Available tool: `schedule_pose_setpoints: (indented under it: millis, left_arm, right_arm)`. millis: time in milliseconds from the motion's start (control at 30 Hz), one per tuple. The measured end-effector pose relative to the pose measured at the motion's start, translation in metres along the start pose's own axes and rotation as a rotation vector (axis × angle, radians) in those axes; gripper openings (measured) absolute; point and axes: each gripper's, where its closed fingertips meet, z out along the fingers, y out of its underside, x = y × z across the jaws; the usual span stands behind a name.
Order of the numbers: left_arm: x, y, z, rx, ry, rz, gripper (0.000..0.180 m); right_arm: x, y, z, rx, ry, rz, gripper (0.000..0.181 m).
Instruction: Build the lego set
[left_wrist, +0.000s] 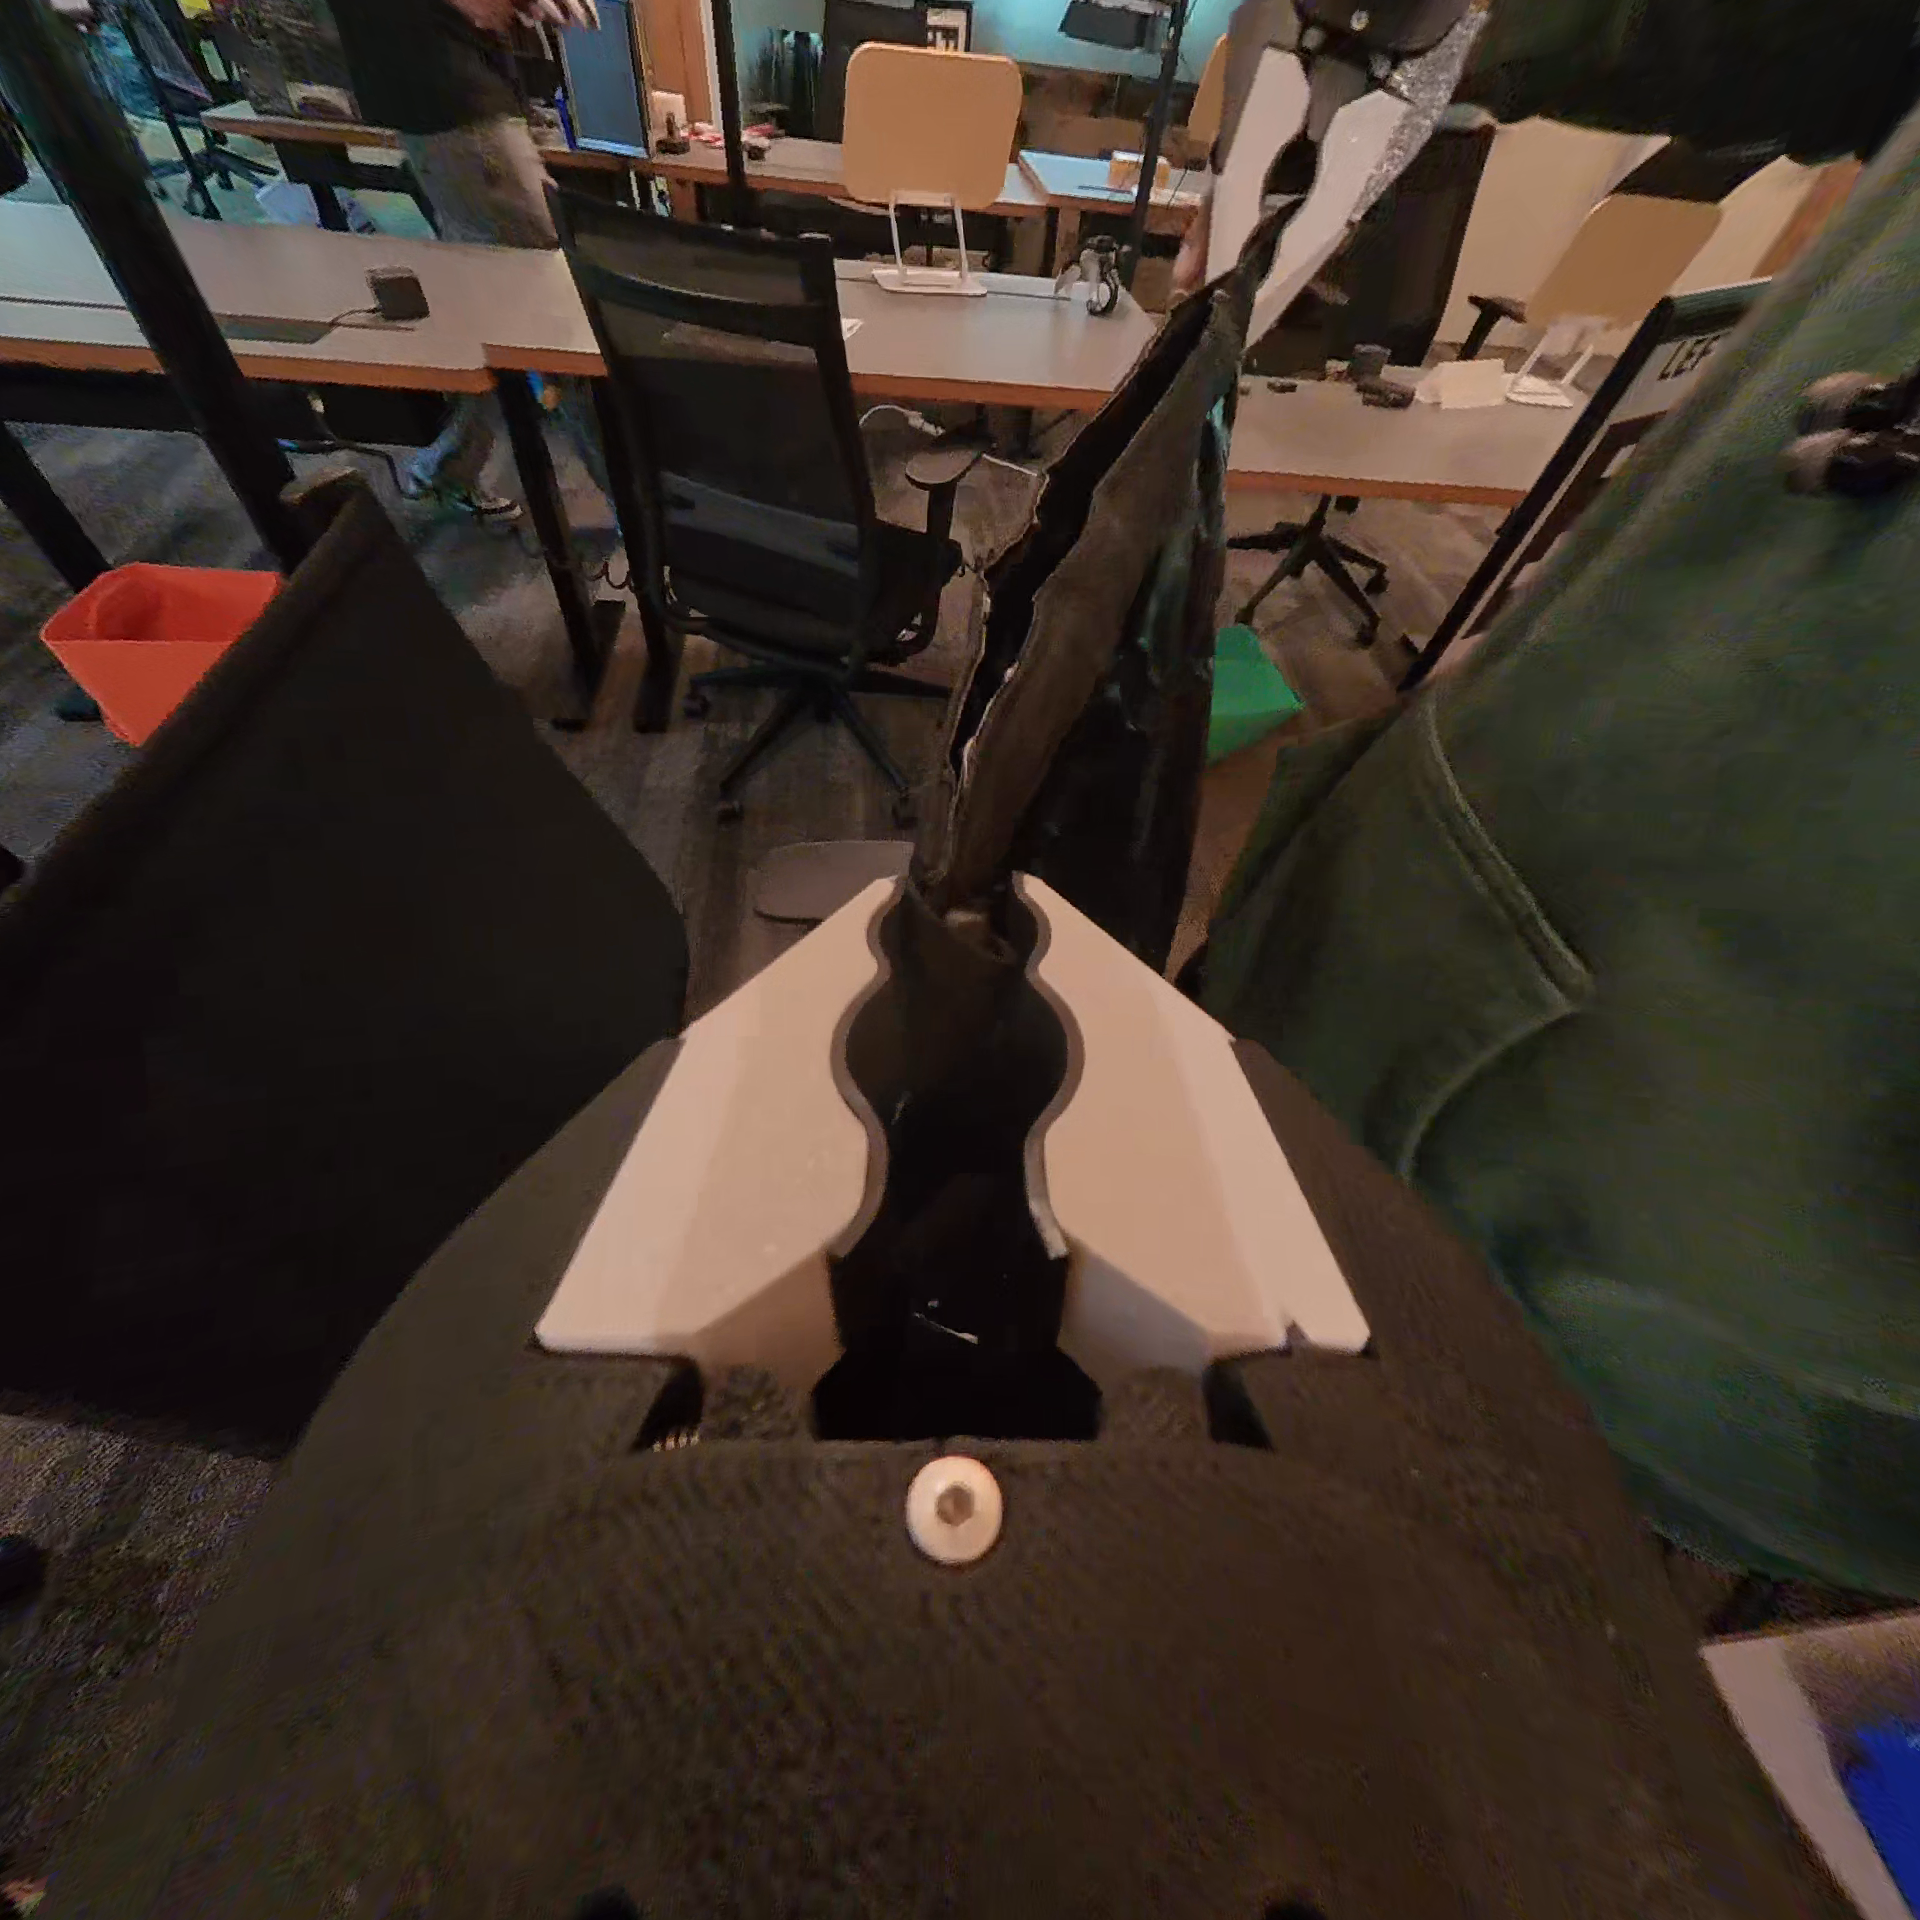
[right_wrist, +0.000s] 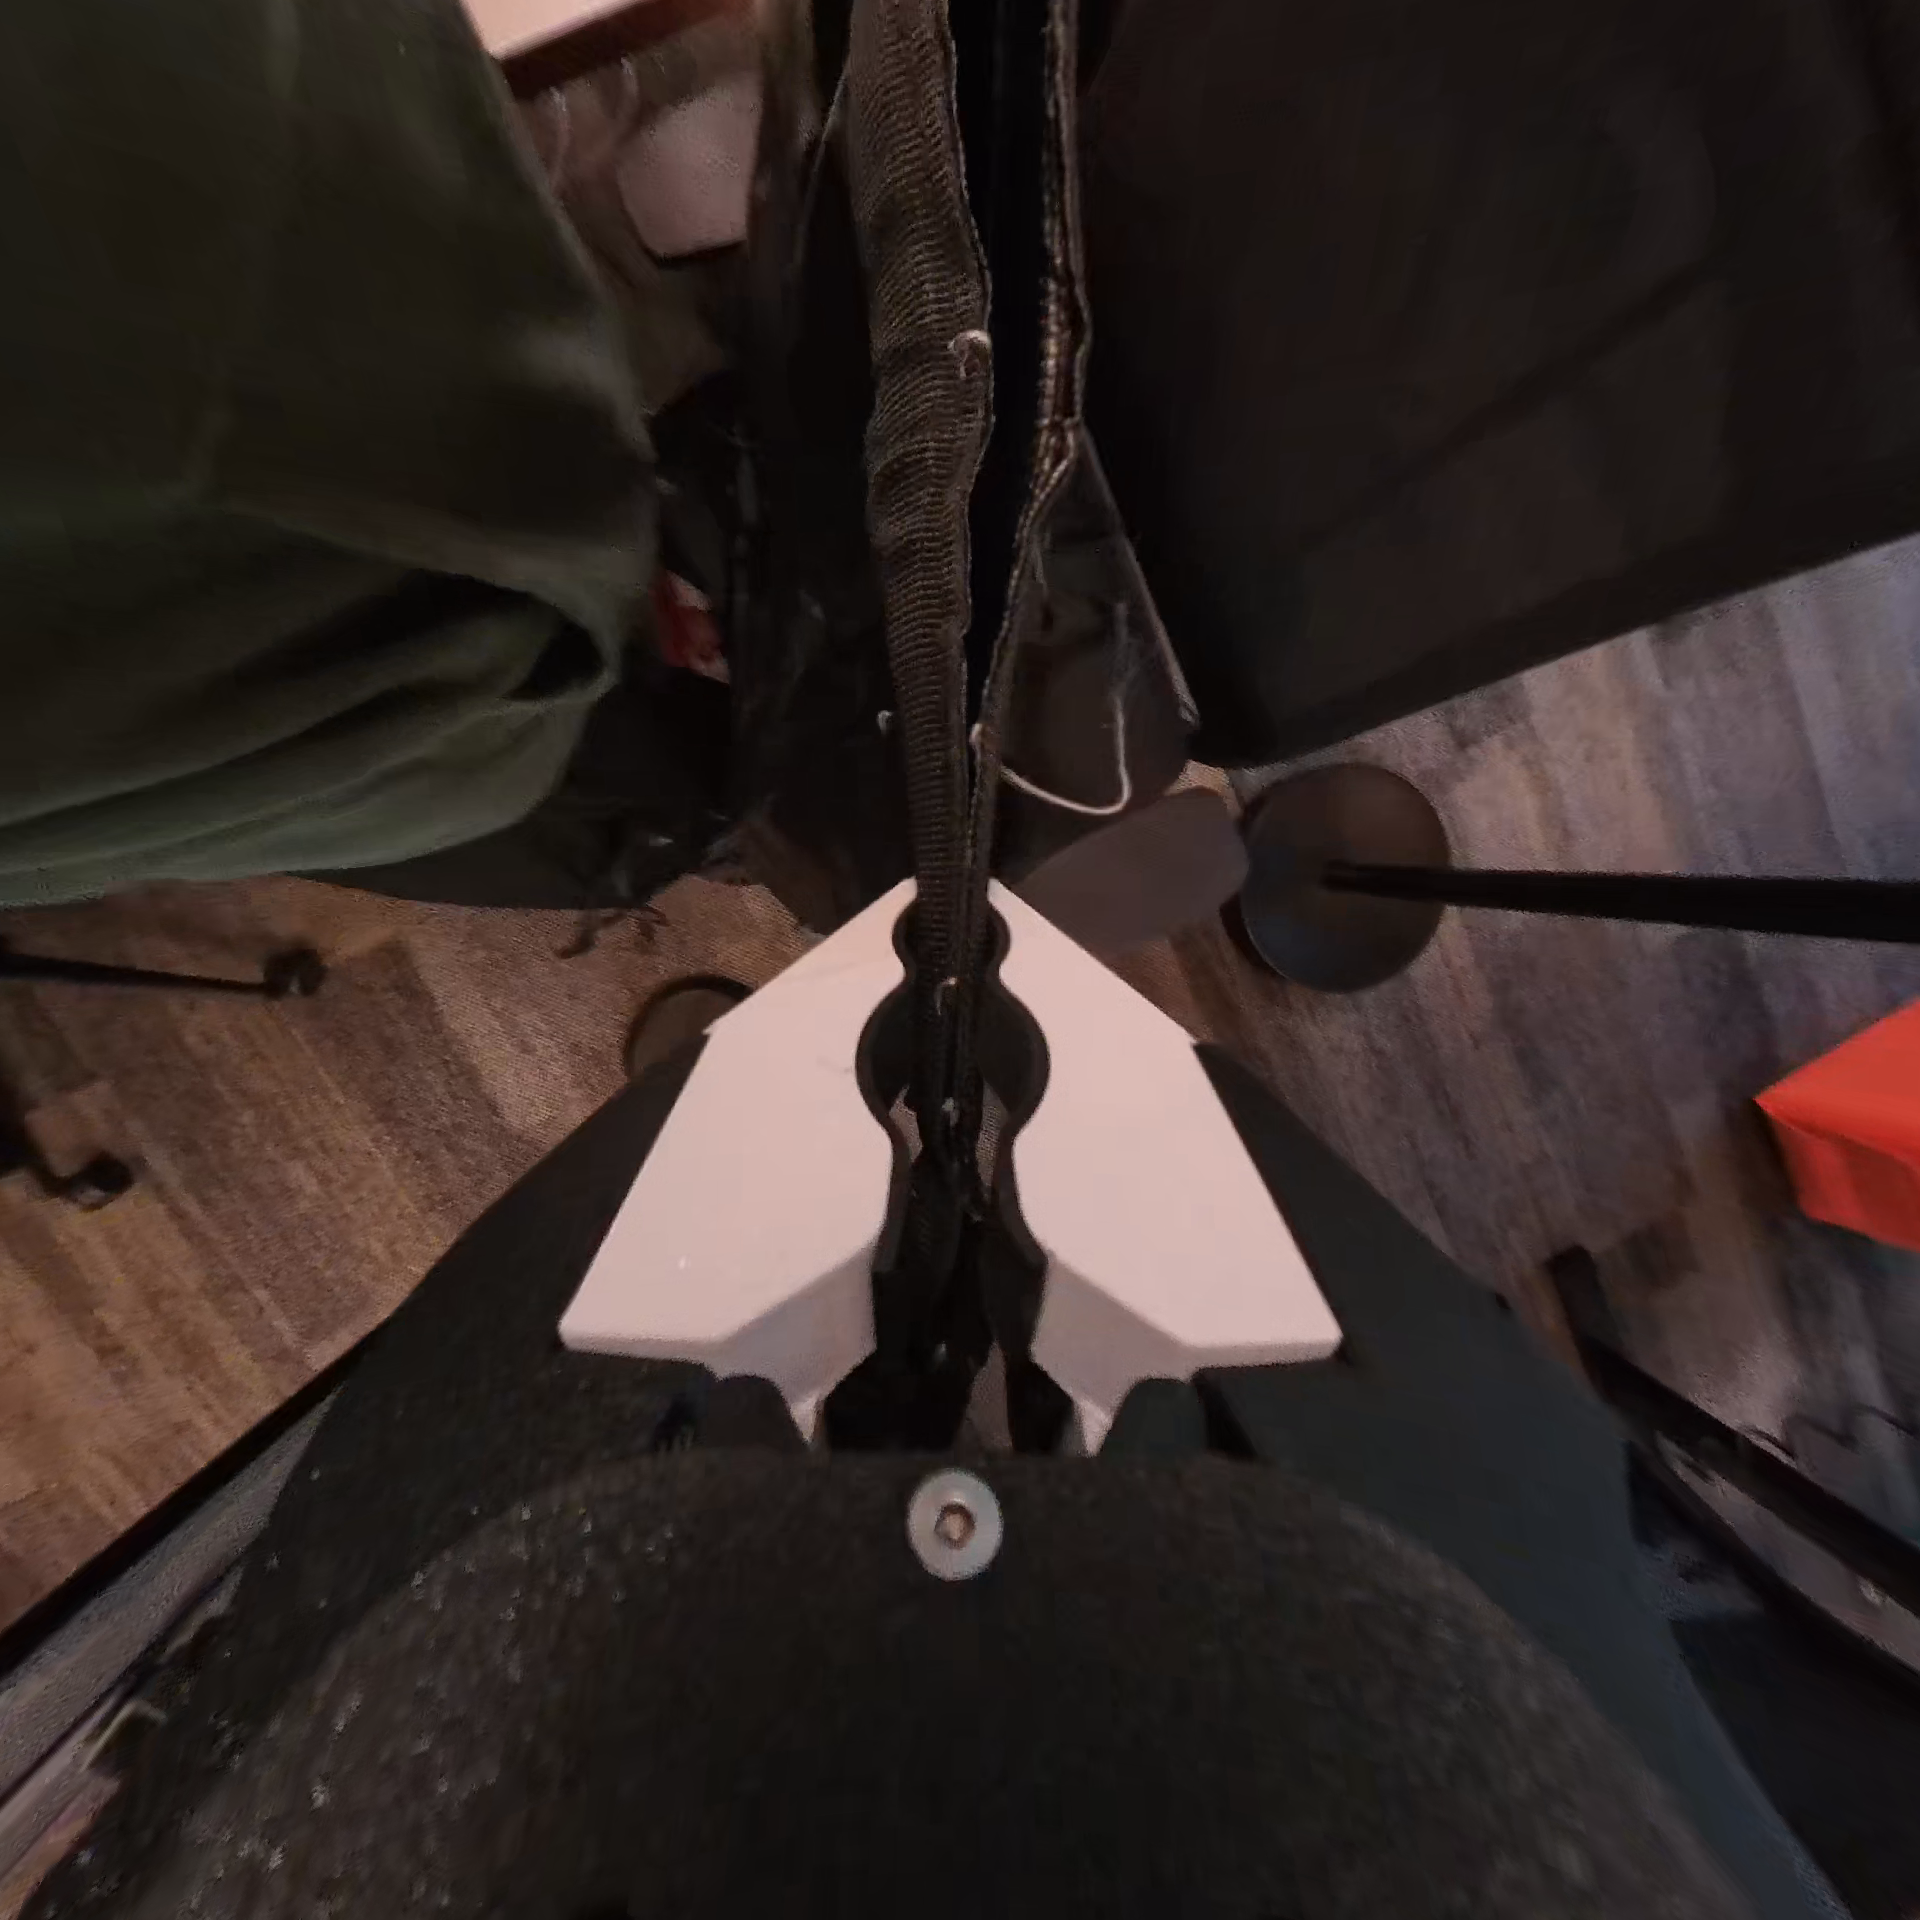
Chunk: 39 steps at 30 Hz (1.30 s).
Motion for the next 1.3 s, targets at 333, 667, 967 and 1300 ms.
schedule_pose_setpoints:
  millis: [333,667,967,1300]
  left_arm:
    - [0.075,0.012,-0.012,-0.039,-0.186,-0.152,0.015]
    - [0.067,0.01,-0.007,0.037,-0.391,-0.22,0.018]
    - [0.054,0.007,0.029,-0.178,-0.332,-0.155,0.076]
    - [0.021,0.004,0.034,-0.373,-0.248,0.082,0.006]
  right_arm:
    - [-0.032,0.003,-0.007,0.152,-0.31,-0.038,0.003]
    - [0.005,-0.009,0.016,0.105,-0.344,-0.229,0.006]
    - [-0.008,-0.007,0.007,0.183,-0.303,-0.228,0.002]
    - [-0.047,-0.029,0.008,0.224,-0.288,-0.162,0.003]
